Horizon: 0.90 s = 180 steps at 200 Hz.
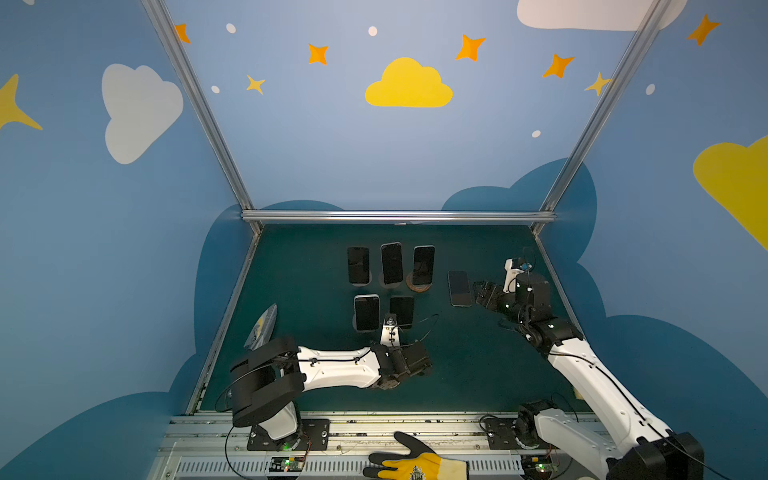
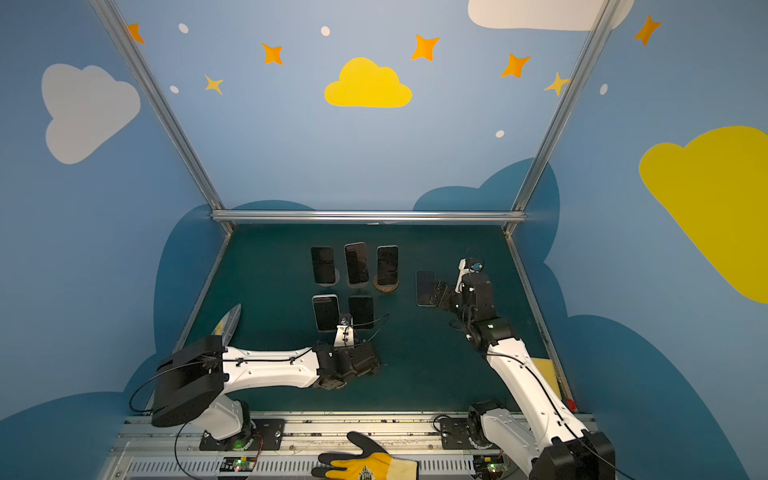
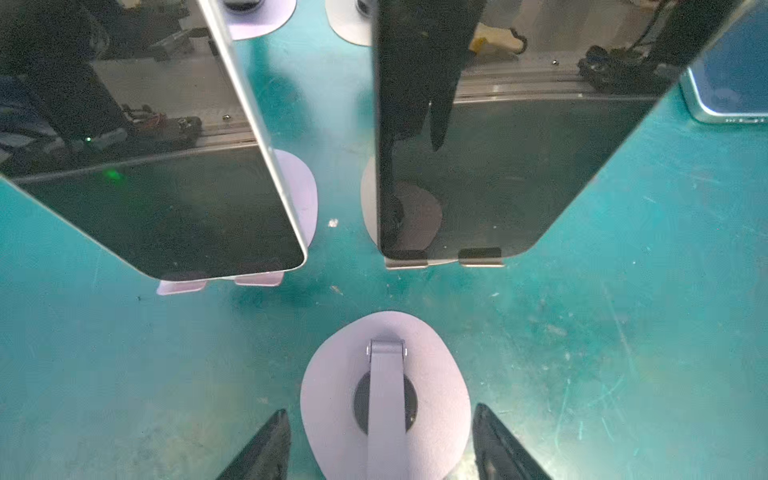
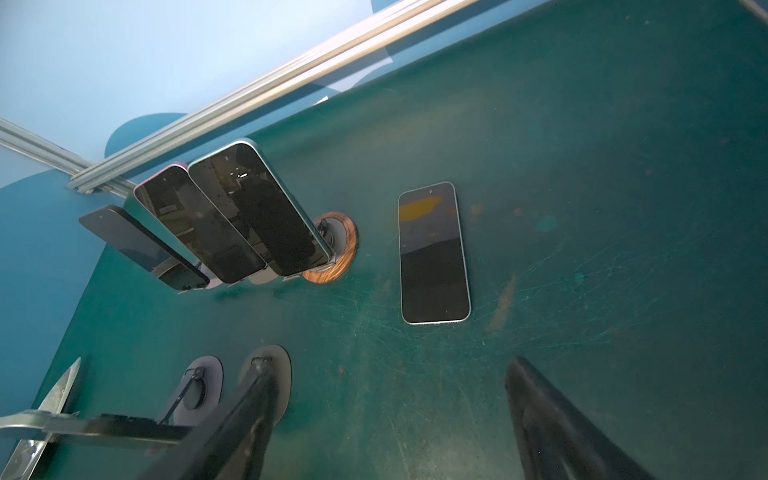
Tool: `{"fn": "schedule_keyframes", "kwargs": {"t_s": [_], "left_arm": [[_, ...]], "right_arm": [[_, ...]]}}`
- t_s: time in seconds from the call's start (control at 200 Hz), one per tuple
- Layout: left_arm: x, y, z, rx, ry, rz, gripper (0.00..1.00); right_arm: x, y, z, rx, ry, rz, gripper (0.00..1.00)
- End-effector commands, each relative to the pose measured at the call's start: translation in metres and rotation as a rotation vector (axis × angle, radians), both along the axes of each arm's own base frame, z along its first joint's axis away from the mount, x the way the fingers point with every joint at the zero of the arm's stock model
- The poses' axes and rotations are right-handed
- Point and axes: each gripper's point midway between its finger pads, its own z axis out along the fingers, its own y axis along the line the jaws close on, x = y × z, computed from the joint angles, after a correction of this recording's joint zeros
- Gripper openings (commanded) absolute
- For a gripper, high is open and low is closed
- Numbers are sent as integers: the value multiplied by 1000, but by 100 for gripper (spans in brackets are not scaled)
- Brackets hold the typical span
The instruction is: Remove the phone from the phone stand
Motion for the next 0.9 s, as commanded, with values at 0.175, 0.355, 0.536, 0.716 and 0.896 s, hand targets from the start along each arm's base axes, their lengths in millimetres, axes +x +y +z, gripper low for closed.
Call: {"fn": "schedule_keyframes", "kwargs": {"t_s": [0.175, 0.355, 0.536, 0.716, 0.896], "left_arm": [[6, 8, -3, 38, 17, -13, 53], [-2, 14, 18, 24, 3, -26, 49], [-29, 26, 52, 35, -9, -31, 46], [-56, 49, 94, 39, 16, 23, 43], [-66, 81, 134, -45, -44, 55, 43]], "right_arm": [[0, -8, -2, -34, -13, -29, 86], [-1, -6, -1, -27, -15, -20, 86], [0, -7, -2, -37, -21, -23, 86], [3, -19, -3, -88, -31, -68, 86], [0, -11, -1, -58, -27, -34, 86]]}}
